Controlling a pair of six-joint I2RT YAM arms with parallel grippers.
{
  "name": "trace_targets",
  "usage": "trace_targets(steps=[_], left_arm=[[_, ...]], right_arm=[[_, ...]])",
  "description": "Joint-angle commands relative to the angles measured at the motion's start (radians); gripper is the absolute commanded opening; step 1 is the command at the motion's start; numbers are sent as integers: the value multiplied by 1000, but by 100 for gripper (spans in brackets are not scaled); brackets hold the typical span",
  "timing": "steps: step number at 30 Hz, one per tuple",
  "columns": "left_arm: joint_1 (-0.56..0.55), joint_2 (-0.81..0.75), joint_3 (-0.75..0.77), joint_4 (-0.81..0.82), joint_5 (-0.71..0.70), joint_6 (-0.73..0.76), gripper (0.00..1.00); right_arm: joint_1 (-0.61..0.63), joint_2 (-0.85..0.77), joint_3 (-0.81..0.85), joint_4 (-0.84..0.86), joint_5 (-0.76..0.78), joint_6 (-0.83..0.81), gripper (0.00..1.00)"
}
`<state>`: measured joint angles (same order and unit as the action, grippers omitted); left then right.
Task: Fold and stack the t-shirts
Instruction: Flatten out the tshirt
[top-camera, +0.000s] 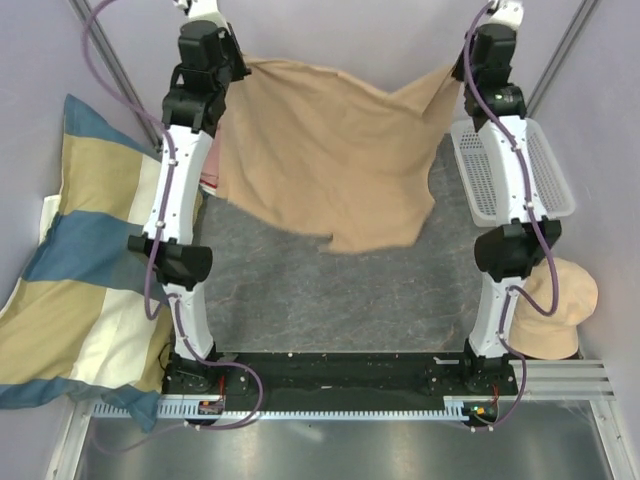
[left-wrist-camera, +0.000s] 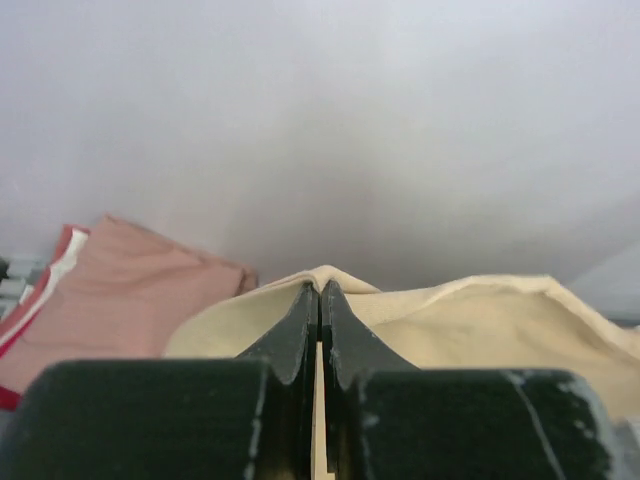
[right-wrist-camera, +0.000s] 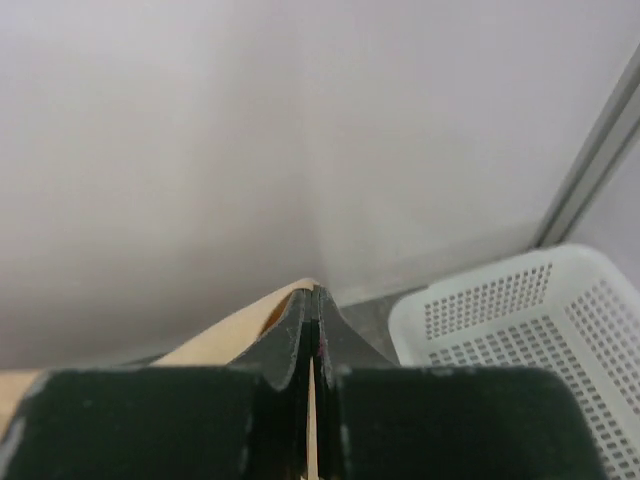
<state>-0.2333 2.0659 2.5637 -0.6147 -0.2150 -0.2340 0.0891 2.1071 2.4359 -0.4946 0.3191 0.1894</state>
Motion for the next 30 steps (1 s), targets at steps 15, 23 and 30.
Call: trace_targets(steps=[15, 23, 30], left_arm=[[-14, -1055, -1490, 279, -6, -166, 2], [-24, -1079, -1939, 380, -69, -349, 2], [-29, -1130, -2021, 308, -130, -445, 2]], right_arm=[[11, -967, -1297, 287, -209, 180, 0], [21, -1094, -1656, 246, -252, 260, 0], [26, -1200, -1712, 125, -241, 272, 0]])
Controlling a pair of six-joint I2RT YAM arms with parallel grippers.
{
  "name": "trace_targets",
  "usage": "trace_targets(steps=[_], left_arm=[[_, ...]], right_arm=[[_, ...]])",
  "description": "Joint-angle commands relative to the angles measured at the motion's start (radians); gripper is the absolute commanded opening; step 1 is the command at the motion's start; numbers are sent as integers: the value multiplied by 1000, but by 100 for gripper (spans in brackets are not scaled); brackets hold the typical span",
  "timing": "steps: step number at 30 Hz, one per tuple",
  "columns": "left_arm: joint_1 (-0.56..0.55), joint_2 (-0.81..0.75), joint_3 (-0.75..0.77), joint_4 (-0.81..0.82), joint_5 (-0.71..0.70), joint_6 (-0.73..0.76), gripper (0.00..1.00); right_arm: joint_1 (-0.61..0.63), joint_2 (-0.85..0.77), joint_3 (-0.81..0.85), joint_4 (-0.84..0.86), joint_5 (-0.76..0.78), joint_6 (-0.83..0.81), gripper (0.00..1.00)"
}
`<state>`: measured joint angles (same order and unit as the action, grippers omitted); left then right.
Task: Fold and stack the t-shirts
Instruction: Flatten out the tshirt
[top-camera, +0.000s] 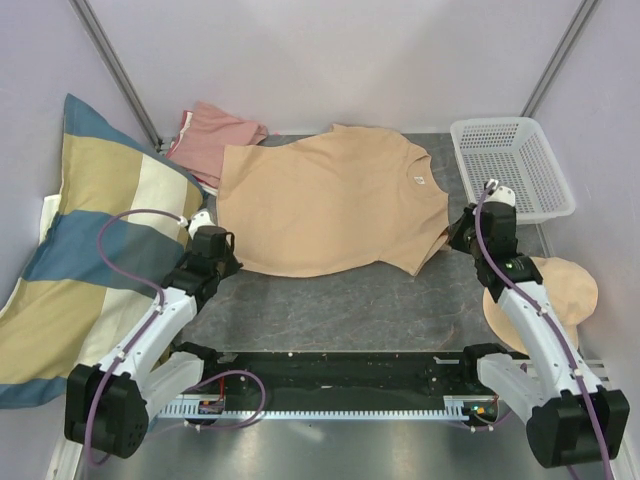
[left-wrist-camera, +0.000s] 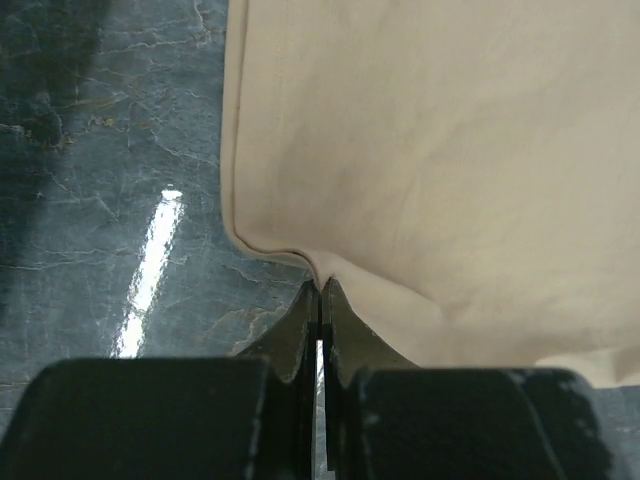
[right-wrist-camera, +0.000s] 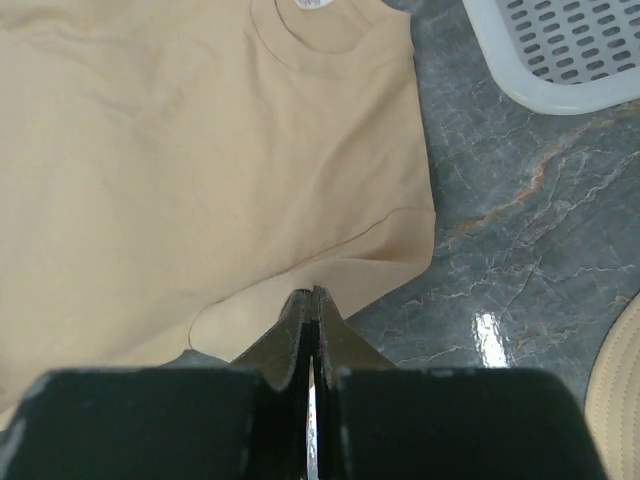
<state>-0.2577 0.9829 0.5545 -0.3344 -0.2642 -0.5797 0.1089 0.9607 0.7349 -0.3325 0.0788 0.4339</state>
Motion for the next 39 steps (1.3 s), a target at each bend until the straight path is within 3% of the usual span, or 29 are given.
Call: trace_targets(steps=[1, 17, 28, 39], left_arm=[[-5, -50, -18, 12, -86, -104, 2], [-5, -181, -146, -86, -35, -269, 2], [-6, -193, -131, -140, -67, -273, 2], [-5, -171, -103, -160, -76, -241, 2]], right_arm=[[6, -75, -14, -52, 7, 28, 0], [12, -227, -11, -381, 27, 144, 0], [34, -321, 40, -634, 141, 269, 0], [32, -427, 96, -827, 157, 310, 0]])
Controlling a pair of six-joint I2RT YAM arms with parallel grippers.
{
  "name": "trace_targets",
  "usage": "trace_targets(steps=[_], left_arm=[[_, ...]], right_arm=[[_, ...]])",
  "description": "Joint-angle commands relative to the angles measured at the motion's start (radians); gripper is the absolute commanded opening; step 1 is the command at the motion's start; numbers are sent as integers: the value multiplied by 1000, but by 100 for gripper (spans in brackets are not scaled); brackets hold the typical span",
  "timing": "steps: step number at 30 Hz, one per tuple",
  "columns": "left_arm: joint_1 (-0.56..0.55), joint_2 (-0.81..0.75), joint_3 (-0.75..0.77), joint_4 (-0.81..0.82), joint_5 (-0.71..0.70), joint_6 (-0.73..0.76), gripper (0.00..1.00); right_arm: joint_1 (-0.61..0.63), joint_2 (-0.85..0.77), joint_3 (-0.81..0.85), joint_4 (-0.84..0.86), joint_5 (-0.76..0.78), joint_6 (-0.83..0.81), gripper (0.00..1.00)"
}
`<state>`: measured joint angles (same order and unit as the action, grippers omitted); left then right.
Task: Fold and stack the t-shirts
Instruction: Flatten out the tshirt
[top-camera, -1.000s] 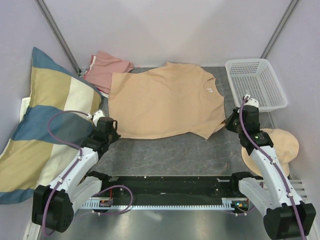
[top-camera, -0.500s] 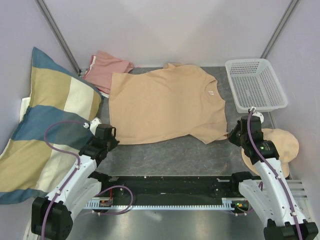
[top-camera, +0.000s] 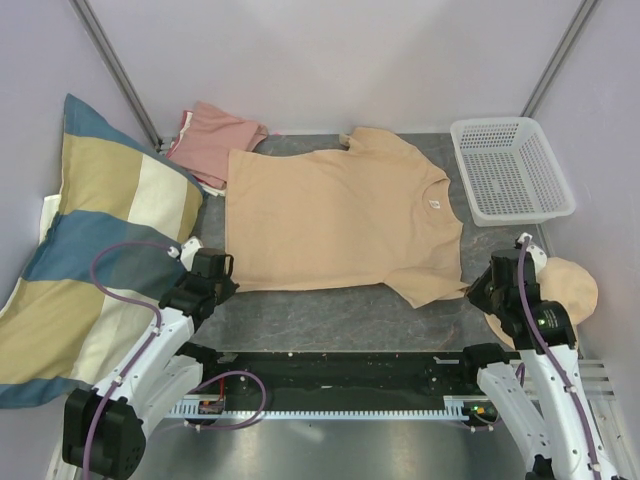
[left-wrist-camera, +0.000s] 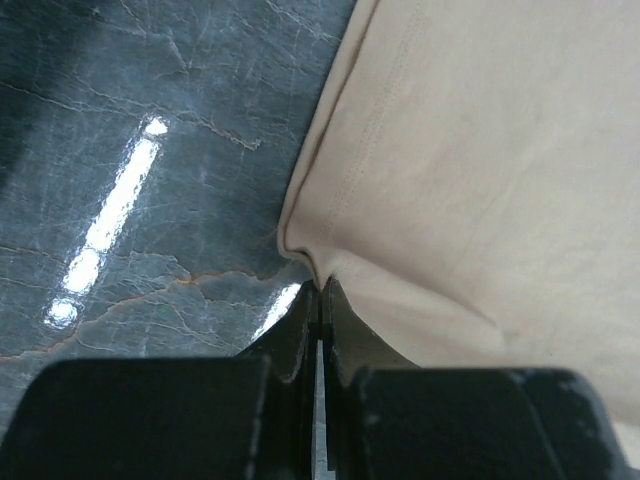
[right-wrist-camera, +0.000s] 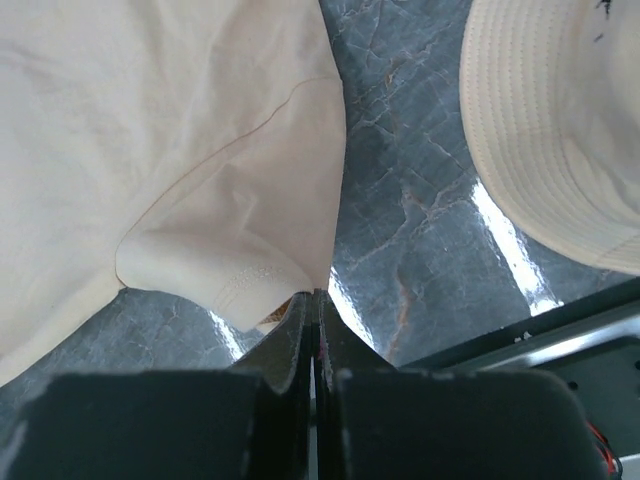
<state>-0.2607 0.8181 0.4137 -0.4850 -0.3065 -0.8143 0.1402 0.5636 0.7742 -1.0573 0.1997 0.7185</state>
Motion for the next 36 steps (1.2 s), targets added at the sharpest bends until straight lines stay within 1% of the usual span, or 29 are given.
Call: trace_targets(steps=[1, 13, 20, 21, 23, 24, 26, 27, 28, 30, 31, 33, 34, 36], left_arm=[[-3, -8, 36, -9, -31, -6, 2], [-2, -11, 31, -10, -26, 0, 2], [-2, -8, 27, -10, -28, -3, 2], [-2, -7, 28, -13, -28, -3, 2], [-2, -10, 33, -21, -29, -6, 2], [-2, -14, 36, -26, -31, -9, 2], [-2, -17, 42, -39, -39, -16, 2], [-2, -19, 51, -44, -40, -20, 3], [-2, -22, 56, -55, -43, -28, 12], [-2, -30, 68, -70, -39, -39, 23], [-2, -43, 73, -76, -37, -40, 33], [-2, -57, 85, -90, -40, -46, 44], [-3, -69, 89, -93, -43, -45, 59], [-2, -80, 111, -107, -49, -39, 79]], right_arm=[[1, -37, 66, -127, 33, 27, 0], [-1, -111, 129, -292, 53, 38, 0], [-1, -122, 137, -314, 50, 39, 1], [-1, -122, 138, -313, 47, 36, 14], [1, -114, 145, -311, 43, 32, 29], [-1, -110, 157, -311, 47, 29, 45], [1, -93, 172, -302, 64, 21, 59], [-1, -87, 184, -293, 67, 16, 69], [-1, -79, 188, -267, 69, 10, 70], [-1, -50, 195, -221, 76, -11, 72], [-1, -41, 197, -204, 79, -19, 72], [-1, -16, 192, -140, 83, -47, 72], [-1, -7, 189, -120, 84, -56, 72], [-1, 15, 172, -57, 72, -92, 73]])
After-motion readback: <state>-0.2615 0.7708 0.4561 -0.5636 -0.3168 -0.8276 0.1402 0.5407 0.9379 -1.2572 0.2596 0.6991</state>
